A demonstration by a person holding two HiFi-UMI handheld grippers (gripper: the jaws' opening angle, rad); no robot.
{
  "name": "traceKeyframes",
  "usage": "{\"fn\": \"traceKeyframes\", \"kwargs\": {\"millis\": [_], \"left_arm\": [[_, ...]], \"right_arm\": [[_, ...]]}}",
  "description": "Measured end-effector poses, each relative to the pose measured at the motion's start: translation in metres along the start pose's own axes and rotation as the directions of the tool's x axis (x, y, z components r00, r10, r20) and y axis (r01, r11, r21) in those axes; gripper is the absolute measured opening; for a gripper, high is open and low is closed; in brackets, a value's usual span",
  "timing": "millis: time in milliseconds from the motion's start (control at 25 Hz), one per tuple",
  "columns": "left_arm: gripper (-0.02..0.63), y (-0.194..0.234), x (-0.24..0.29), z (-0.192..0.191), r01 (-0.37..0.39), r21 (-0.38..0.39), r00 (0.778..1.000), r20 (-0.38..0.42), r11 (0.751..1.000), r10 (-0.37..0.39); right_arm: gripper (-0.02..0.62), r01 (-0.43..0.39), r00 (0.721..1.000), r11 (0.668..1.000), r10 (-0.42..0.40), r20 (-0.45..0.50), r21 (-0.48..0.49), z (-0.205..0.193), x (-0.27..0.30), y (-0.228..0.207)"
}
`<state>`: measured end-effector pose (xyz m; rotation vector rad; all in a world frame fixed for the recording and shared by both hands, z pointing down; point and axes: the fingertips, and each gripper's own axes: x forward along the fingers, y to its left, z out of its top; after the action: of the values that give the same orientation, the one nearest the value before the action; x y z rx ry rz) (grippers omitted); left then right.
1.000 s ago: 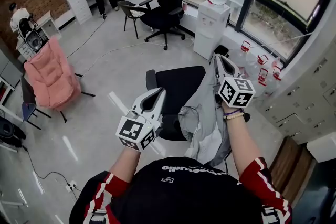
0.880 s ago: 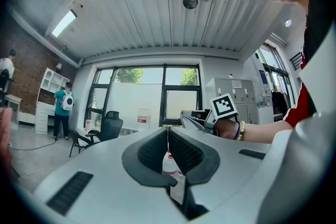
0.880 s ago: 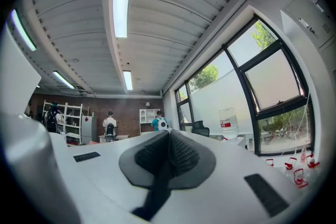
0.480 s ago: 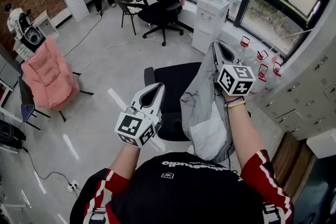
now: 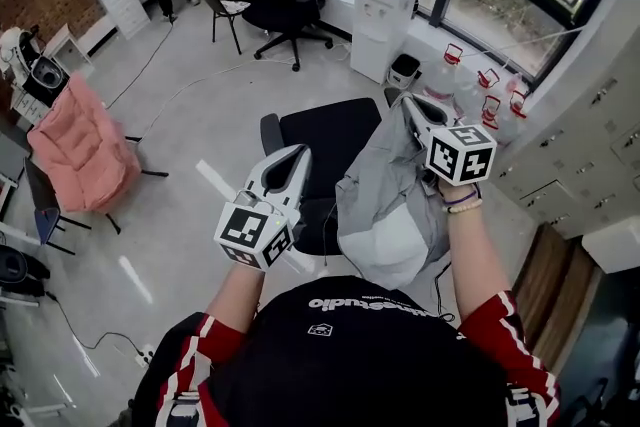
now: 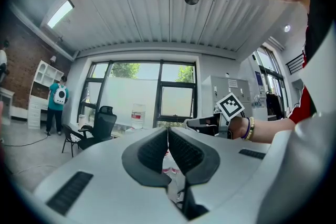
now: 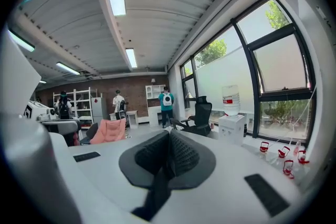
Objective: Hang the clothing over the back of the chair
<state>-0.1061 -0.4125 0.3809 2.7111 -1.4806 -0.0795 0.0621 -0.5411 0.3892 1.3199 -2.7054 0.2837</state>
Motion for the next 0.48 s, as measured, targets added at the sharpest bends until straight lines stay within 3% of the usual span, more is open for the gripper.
{"fn": "traceKeyframes", "kwargs": {"millis": [480], "left_arm": [[0.025,-0.028,0.017,-0.003,0.041,0.0,0.999,-0.002,0.999,-0.041]], "right_arm": [[0.017,-0.05,0.986,0.998,0.044,-0.159,-0.029,-0.055,-0.062,0.015]]}}
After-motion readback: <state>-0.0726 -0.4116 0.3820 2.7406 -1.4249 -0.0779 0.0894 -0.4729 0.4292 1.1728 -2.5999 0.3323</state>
